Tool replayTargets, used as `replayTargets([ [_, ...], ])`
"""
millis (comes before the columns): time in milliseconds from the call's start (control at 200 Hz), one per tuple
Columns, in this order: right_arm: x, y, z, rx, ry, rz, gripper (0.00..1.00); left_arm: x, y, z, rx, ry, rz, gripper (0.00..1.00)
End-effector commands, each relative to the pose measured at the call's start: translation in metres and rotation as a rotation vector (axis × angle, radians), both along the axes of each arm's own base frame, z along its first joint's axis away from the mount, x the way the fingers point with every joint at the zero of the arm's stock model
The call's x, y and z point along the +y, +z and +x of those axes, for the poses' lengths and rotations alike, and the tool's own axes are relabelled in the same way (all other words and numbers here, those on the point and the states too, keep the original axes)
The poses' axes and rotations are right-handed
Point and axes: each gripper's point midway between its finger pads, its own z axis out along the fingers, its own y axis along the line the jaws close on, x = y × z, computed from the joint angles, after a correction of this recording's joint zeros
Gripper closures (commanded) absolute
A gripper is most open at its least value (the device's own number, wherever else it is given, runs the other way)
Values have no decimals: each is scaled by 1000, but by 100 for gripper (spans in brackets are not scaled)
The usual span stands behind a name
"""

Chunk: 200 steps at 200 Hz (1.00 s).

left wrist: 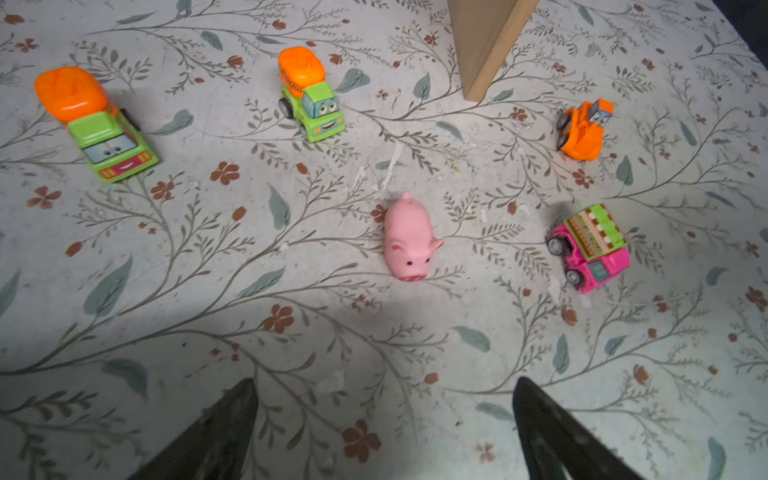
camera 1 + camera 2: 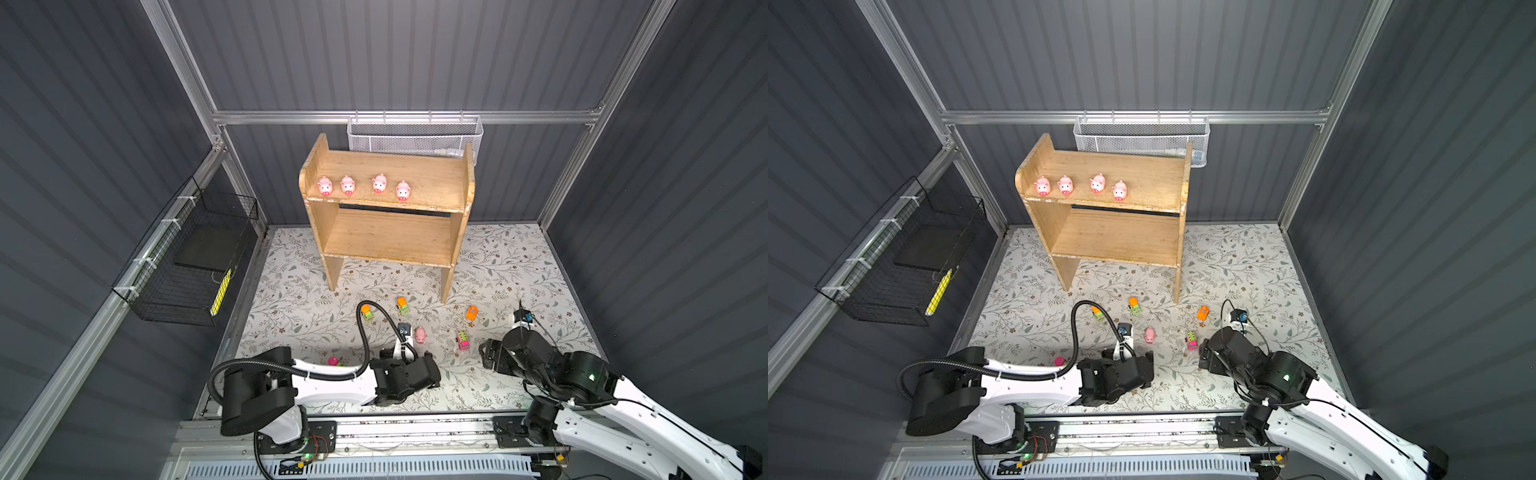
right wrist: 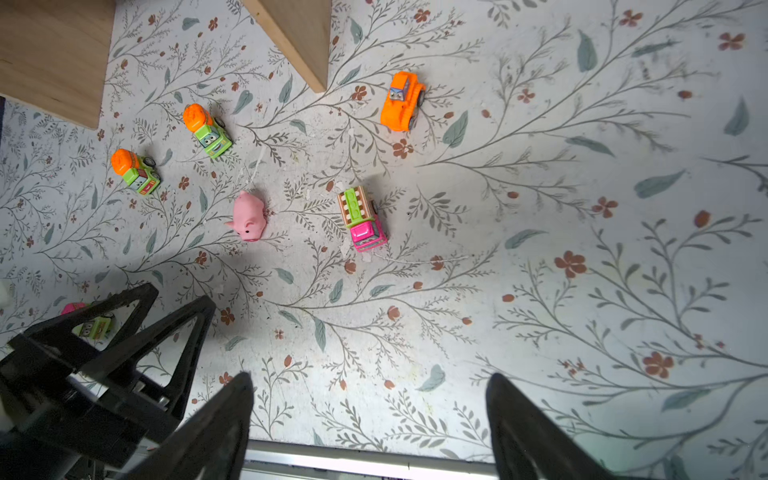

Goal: Place and organize the plastic toys onto the shelf
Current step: 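Move the left gripper over the pig while the right gripper draws back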

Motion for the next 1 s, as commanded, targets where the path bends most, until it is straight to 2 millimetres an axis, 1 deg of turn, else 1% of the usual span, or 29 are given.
replayTargets([
  [0,-15,-2,-8,2,-20,-23,12,-15,5,11,-58,63,-22,4],
  [75,-19,4,-10,-12,-28,-8,11,-22,-2,15,-64,82,17,5],
  [170,-24,11,-12,-29,-35,-2,11,-25,-14,19,-69,108,51,6],
  [225,-25,15,-12,-40,-33,6,10,-27,-17,21,-79,116,50,7],
  [400,-25,23,-15,-60,-24,49,10,-28,-28,30,-70,144,64,15],
  [510,-25,22,-17,-56,-16,58,9,-30,-37,36,-54,140,58,20],
  [635,-27,21,-20,-54,-15,66,8,-33,-44,39,-62,132,77,23],
  [730,-27,21,-22,-56,-15,79,7,-32,-46,42,-83,134,110,24],
  [996,-28,18,-24,-44,-12,76,6,-40,-50,49,-137,121,146,25],
])
